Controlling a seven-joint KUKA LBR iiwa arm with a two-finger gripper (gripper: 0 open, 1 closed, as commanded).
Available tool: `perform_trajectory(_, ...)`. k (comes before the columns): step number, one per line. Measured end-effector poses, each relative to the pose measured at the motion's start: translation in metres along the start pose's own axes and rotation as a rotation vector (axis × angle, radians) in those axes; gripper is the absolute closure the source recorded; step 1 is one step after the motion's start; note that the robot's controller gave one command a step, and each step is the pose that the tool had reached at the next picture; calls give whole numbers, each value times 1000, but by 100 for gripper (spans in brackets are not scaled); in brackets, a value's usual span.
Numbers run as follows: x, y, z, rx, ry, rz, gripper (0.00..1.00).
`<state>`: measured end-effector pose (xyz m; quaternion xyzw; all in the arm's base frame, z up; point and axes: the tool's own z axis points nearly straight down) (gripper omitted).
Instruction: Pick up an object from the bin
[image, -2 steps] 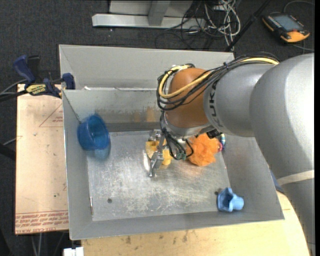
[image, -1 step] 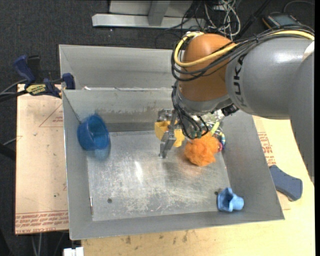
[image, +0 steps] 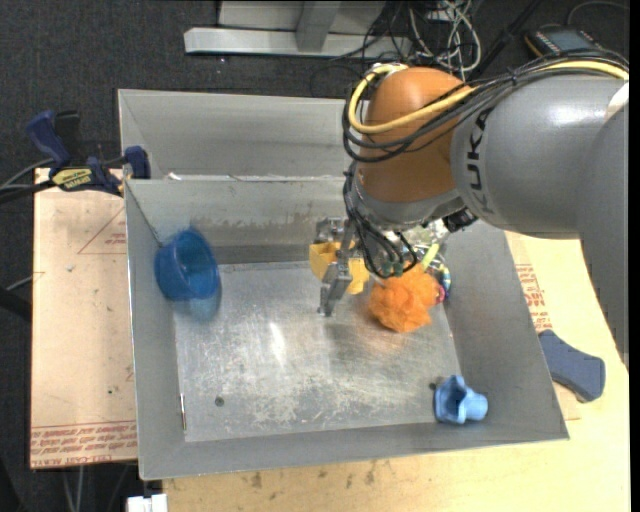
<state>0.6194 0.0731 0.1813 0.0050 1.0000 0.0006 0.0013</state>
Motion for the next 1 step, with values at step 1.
perform_trajectory(1,-11,-22,-40,-1,5,-62,100)
